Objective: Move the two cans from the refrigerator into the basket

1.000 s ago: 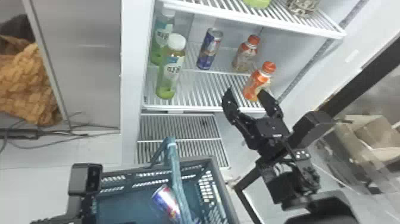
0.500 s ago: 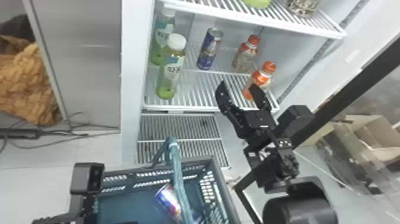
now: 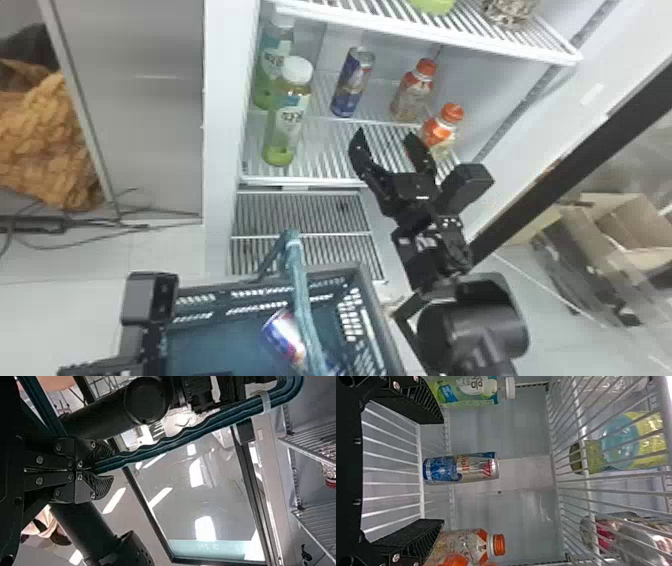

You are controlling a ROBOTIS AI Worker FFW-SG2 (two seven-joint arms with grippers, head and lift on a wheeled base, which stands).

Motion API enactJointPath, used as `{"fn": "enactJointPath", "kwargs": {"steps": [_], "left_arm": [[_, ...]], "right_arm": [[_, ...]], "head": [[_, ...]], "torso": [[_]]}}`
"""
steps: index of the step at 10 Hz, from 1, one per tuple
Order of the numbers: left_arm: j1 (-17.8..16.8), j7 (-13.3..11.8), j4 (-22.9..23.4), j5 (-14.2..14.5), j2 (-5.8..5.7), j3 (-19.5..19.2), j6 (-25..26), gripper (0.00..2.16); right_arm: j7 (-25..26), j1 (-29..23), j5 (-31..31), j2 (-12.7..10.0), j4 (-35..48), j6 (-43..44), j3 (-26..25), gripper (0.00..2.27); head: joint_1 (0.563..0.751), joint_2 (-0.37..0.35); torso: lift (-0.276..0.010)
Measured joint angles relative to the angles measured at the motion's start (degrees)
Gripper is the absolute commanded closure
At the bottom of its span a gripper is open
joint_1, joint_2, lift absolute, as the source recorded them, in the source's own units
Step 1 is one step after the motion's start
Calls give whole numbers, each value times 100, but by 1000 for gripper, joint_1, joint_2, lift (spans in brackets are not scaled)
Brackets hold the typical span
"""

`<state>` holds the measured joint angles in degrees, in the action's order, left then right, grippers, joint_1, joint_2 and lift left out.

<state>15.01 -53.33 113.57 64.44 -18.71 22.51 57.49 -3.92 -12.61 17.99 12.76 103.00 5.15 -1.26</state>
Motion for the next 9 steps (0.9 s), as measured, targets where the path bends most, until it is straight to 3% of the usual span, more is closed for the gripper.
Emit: {"fn": "enactJointPath", "kwargs": {"steps": [9], "left_arm": [[-53,7,-56,41,-3,56,40,1162]], "right_arm": [[167,1415,-36,75,-1518,370,448,116]], "head": [[695,-350]], "torso": [[-276]]}}
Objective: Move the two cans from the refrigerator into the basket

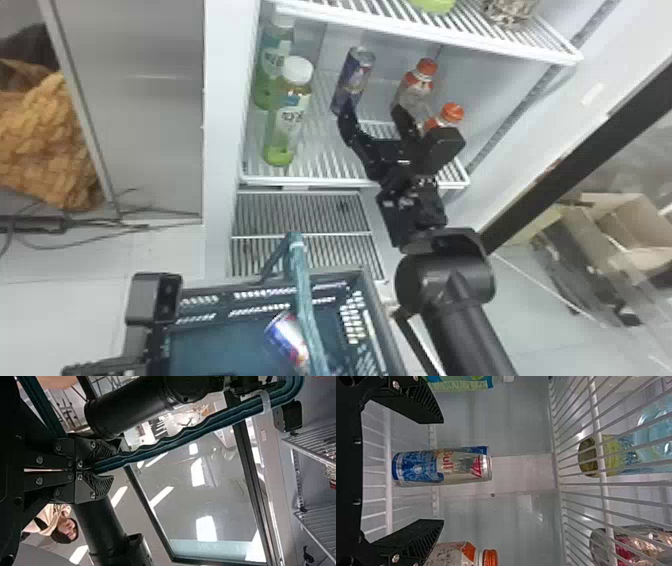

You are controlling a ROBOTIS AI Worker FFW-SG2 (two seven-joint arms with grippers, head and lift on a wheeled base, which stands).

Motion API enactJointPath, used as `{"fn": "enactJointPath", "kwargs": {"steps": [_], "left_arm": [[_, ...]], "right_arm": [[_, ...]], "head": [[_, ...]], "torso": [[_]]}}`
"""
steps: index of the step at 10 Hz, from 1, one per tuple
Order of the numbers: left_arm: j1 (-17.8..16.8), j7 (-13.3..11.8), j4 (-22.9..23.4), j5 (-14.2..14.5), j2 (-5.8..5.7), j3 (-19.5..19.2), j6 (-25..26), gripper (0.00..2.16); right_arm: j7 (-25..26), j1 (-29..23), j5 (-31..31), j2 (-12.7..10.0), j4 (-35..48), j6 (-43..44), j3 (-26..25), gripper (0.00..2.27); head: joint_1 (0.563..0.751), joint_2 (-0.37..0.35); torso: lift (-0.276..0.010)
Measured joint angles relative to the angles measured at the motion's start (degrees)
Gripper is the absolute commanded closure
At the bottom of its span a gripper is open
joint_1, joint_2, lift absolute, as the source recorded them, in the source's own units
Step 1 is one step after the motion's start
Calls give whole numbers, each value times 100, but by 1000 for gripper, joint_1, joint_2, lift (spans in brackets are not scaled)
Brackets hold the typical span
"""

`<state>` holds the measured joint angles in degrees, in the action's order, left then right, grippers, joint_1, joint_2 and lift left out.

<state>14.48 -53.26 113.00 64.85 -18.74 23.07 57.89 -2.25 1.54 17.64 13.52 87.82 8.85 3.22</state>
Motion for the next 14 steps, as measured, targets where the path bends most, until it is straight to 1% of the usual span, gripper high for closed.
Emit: {"fn": "enactJointPath", "kwargs": {"steps": [7,10,14], "left_arm": [[-58,0,-30,16,-7,56,-17,1162],[-134,0,-96,50,-15,133,-10,1162],[-195,0,-160,103,-9,187,-34,1162]], "right_arm": [[217,701,-4,52,-699,1,299,113],[260,1011,-11,72,-1066,-12,447,93],[366,1451,4,122,-1489,-90,716,91]], "head": [[695,-350],[695,-350],[695,-350]], "torso": [[-276],[-276],[-276]]}}
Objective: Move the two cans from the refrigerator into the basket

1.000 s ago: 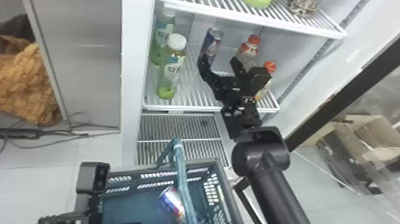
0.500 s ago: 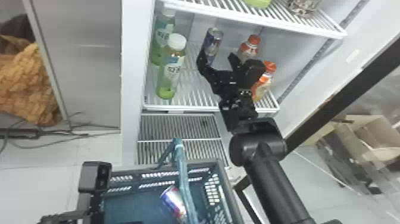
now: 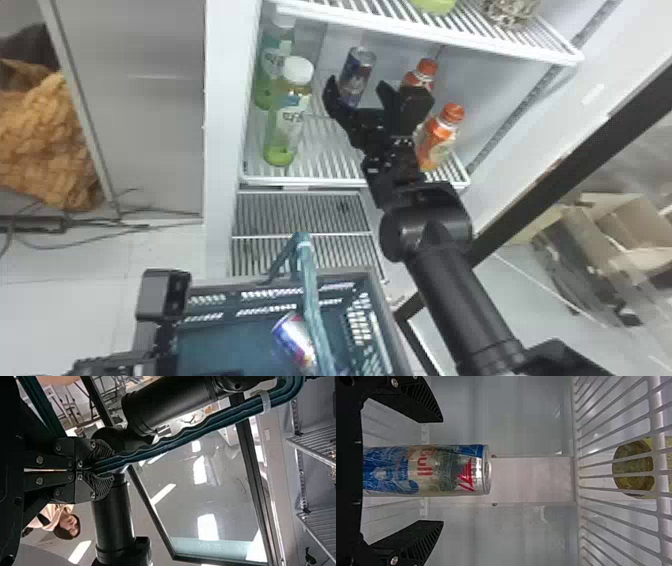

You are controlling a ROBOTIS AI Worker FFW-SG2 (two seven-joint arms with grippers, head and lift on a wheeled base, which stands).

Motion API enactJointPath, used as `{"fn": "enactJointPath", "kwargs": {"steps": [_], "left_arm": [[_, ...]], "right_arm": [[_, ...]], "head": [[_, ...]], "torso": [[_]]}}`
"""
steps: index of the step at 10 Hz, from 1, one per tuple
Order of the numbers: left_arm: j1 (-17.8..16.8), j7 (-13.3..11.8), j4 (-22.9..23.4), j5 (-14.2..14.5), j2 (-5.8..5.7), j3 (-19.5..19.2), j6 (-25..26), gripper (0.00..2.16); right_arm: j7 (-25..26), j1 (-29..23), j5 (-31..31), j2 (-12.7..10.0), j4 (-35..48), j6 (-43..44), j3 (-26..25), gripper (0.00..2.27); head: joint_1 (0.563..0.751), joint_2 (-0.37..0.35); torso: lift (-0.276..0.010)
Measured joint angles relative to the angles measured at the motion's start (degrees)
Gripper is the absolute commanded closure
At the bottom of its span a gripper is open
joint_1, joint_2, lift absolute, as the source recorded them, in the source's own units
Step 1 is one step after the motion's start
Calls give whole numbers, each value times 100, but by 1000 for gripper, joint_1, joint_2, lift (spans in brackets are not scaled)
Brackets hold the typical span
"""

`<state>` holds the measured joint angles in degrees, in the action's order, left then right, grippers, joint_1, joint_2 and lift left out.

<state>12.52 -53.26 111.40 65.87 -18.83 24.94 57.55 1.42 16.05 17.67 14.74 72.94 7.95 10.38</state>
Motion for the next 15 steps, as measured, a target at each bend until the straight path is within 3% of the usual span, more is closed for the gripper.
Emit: {"fn": "enactJointPath", "kwargs": {"steps": [3,5,10,15], "left_arm": [[-17,0,-28,44,-5,23,-30,1162],[-49,0,-38,78,-24,64,-57,1162],[-31,-7,-52,120,-33,57,-88,1162],[47,-18,-52,120,-24,-15,-115,1162]], "right_arm": [[45,191,53,23,-169,-221,124,252],[43,344,68,48,-318,-287,231,742],[70,334,137,62,-302,-303,278,769],[58,-118,84,98,499,-449,65,765]], "head": [[695,-350],[695,-350],[695,-350],[695,-350]], "torso": [[-276],[-276],[-276],[-276]]}}
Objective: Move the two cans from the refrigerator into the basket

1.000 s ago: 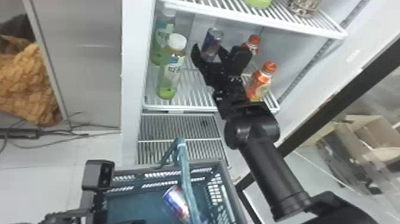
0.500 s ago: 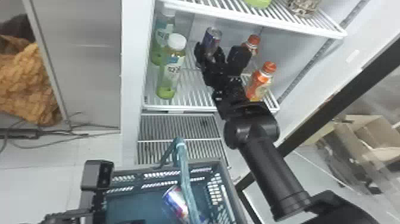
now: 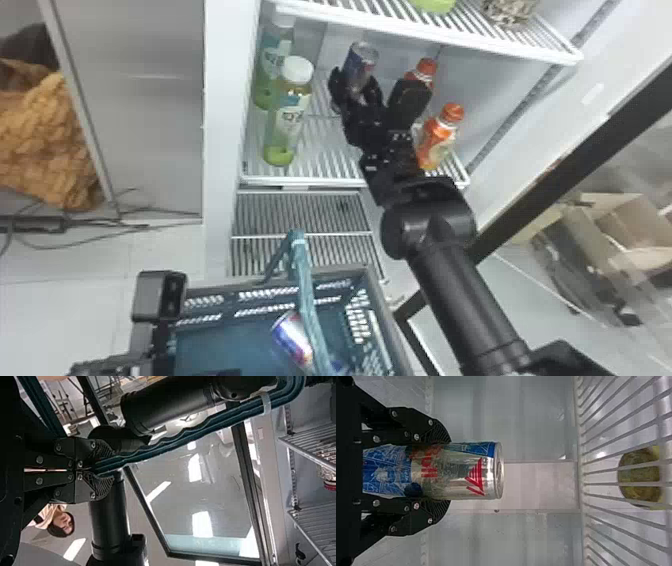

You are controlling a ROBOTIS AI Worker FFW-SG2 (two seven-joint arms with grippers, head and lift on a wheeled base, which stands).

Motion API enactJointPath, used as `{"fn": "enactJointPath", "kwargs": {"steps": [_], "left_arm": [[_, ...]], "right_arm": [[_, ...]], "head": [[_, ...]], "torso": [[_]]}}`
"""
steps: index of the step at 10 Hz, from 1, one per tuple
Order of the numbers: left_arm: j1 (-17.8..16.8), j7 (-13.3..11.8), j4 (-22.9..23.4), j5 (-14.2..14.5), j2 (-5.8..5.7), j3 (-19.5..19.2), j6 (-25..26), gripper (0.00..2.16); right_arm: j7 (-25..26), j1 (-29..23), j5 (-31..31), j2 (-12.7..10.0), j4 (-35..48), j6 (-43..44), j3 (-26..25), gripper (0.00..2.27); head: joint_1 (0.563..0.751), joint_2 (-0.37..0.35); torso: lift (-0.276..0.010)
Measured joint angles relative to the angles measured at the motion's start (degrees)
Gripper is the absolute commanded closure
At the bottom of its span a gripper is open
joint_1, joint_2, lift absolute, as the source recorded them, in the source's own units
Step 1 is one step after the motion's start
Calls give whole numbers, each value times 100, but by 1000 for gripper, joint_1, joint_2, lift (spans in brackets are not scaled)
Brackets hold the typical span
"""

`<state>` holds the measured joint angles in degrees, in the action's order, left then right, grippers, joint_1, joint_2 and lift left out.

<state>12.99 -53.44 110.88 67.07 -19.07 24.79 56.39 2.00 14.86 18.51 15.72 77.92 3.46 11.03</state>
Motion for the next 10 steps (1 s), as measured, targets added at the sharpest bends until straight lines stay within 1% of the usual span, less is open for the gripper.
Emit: {"fn": "enactJointPath", "kwargs": {"steps": [3,6,8,10], "left_arm": [[17,0,0,0,8,-15,7,1162],[43,1,0,-7,22,-45,3,1162],[54,1,0,-13,26,-54,-1,1162],[73,-5,0,-22,34,-65,-14,1162]], "right_arm": [[-99,-493,-89,29,852,-271,-313,759],[-146,-1137,-32,93,1802,-616,-521,753],[-199,-1634,-18,106,2503,-913,-722,753],[-226,-2256,-12,101,3325,-1161,-987,753]], "head": [[695,-350],[695,-350],[695,-350],[695,-350]], "torso": [[-276],[-276],[-276],[-276]]}}
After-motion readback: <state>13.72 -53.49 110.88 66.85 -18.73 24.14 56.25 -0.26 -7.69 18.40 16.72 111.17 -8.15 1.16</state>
